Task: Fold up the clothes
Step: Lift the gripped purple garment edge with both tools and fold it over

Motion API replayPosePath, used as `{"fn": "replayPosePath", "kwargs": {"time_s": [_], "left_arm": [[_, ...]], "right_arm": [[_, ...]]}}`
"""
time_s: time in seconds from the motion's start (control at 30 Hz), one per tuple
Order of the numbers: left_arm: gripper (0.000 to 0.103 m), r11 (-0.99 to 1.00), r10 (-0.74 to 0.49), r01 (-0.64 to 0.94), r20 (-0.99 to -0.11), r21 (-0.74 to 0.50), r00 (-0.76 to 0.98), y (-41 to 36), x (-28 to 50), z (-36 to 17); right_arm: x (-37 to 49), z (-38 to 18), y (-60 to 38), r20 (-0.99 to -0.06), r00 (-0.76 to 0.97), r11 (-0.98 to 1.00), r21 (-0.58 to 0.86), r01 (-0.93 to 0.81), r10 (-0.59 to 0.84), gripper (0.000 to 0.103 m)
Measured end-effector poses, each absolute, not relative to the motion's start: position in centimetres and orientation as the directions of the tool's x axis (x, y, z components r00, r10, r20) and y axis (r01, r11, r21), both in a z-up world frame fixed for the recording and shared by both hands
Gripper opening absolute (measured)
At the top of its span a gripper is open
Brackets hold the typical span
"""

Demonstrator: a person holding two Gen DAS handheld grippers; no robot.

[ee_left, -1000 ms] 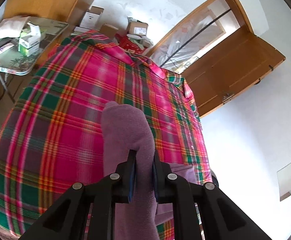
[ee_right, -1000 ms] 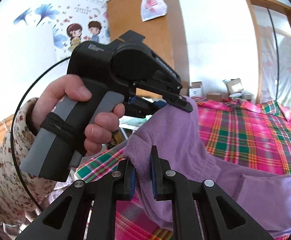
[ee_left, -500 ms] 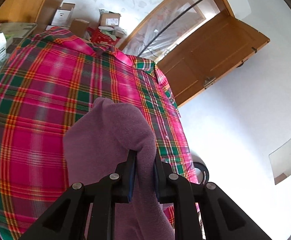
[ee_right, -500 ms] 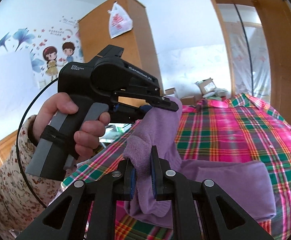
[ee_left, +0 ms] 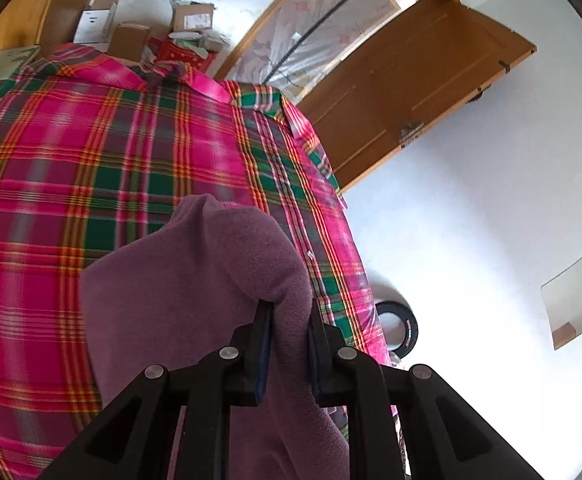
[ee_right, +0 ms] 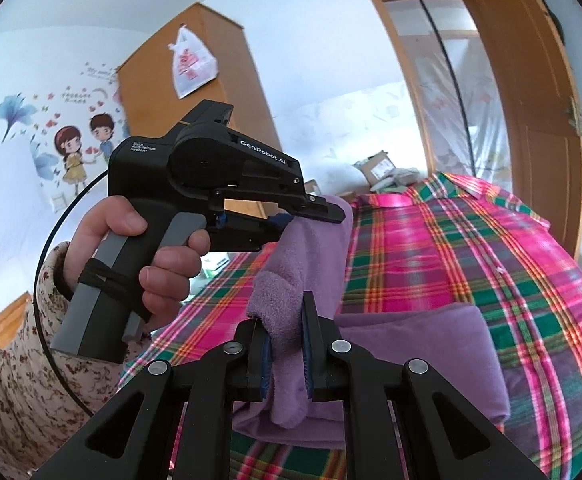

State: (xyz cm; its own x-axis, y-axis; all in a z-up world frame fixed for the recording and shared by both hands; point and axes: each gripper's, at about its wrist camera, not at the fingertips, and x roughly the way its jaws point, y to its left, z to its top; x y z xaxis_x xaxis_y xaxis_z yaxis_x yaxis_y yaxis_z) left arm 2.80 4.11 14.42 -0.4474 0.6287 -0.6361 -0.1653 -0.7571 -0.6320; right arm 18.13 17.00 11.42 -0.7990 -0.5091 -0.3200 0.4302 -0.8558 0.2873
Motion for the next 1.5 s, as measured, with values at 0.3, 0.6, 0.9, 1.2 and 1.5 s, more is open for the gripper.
{"fn": "replayPosePath", "kwargs": {"time_s": [0.3,0.6,0.9,1.2,1.5], "left_arm": [[0.016,-0.771,0.624,-0.177,-0.671,-0.611,-0.401,8.4,1.2,13.5],[0.016,-0.789,0.61,-0.186,-0.712,-0.585,-0.349,11.9,-0.1,12.2],[0.016,-0.795,0.606,-0.164,-0.75,-0.584,-0.265,15.3,-1.9,8.4],[0.017,-0.805,0.593,-0.143,-0.779,-0.575,-0.205,17.5,-3.3,5.4],[0.023,-0.799,0.602,-0.165,-0.774,-0.579,-0.196,17.7,-3.4,5.3]], "right_arm": [[17.6,10.2,21.0,-0.335,-0.818,-0.87,0.338,0.359,-0.468,0.012],[17.1,8.6,24.1,-0.372,-0.822,-0.881,0.369,0.295,-0.431,0.012],[16.2,5.8,27.0,-0.435,-0.816,-0.894,0.4,0.204,-0.381,0.012],[15.6,3.5,28.6,-0.49,-0.794,-0.896,0.417,0.149,-0.36,0.013],[15.4,1.9,29.9,-0.525,-0.775,-0.886,0.453,0.096,-0.352,0.015]]}}
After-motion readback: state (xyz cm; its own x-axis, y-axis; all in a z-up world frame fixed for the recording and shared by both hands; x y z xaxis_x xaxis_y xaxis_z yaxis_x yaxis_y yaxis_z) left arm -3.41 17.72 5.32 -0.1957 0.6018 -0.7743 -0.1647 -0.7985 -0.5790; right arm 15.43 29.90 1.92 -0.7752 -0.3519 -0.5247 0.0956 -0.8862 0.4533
